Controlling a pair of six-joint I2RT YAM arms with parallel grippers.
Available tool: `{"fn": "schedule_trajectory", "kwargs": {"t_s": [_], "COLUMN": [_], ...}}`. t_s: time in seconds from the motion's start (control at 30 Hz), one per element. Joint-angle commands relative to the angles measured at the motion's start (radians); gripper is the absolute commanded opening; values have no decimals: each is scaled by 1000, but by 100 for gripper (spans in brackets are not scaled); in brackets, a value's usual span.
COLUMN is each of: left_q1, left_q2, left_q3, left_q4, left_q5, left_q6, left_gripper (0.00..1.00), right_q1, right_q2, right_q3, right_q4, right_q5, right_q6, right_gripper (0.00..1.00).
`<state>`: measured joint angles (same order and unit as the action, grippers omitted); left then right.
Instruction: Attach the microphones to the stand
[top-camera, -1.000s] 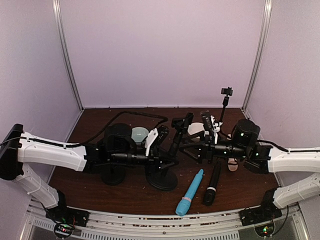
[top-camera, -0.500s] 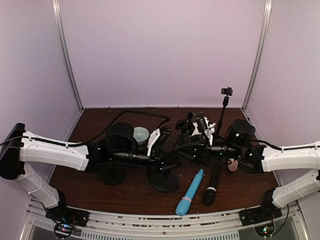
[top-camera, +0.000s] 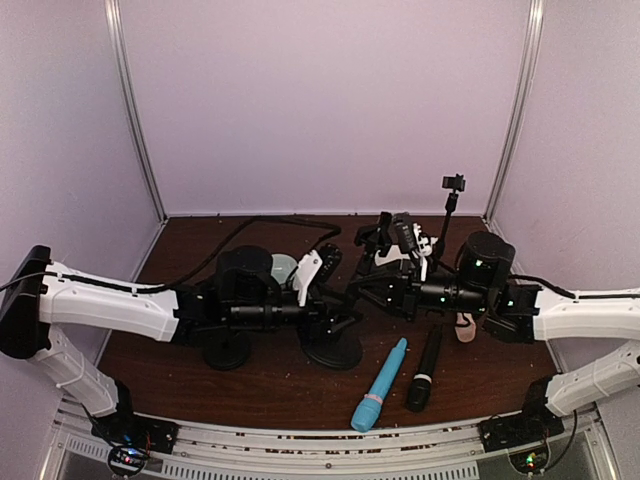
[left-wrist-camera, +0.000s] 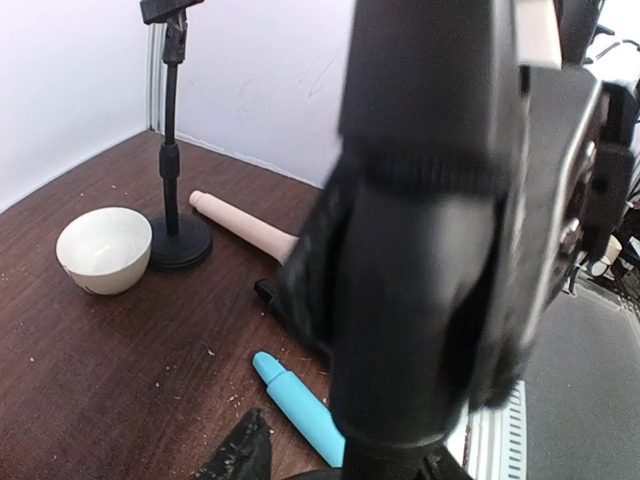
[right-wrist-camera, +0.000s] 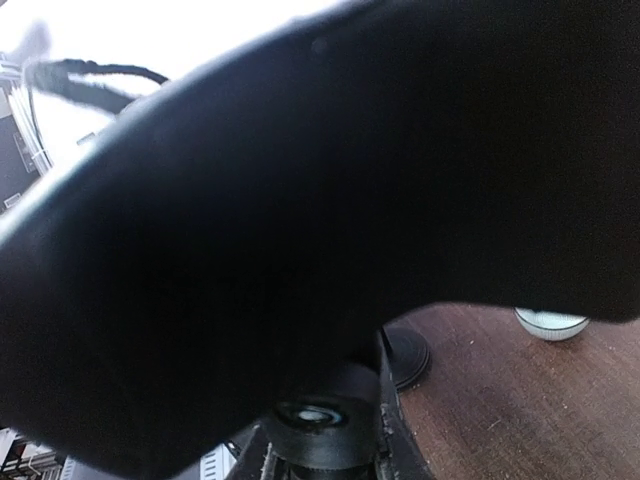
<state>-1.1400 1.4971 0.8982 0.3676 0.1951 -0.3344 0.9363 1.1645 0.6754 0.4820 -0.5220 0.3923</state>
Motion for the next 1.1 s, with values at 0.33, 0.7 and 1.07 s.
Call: {"fn": "schedule_trajectory", "kwargs": {"t_s": [0.33,0.7,1.07], "left_q1": [-7,19,19], "left_q2": [7,14,-7], "left_q3": [2,28,-5], "left_q4": [75,41,179], "left_q5": [-111,-105,154], "left_q6": [-8,-56,-48], "left_gripper": [0,0,0], "right_q1": [11,148,55], "right_q2": [-46,-245,-193], "right_q3": [45,-36,-13], "right_q4": [0,-98,-217], "right_q5": [99,158,239], "right_q6": [45,88,-68], "right_gripper": [37,49,63]}}
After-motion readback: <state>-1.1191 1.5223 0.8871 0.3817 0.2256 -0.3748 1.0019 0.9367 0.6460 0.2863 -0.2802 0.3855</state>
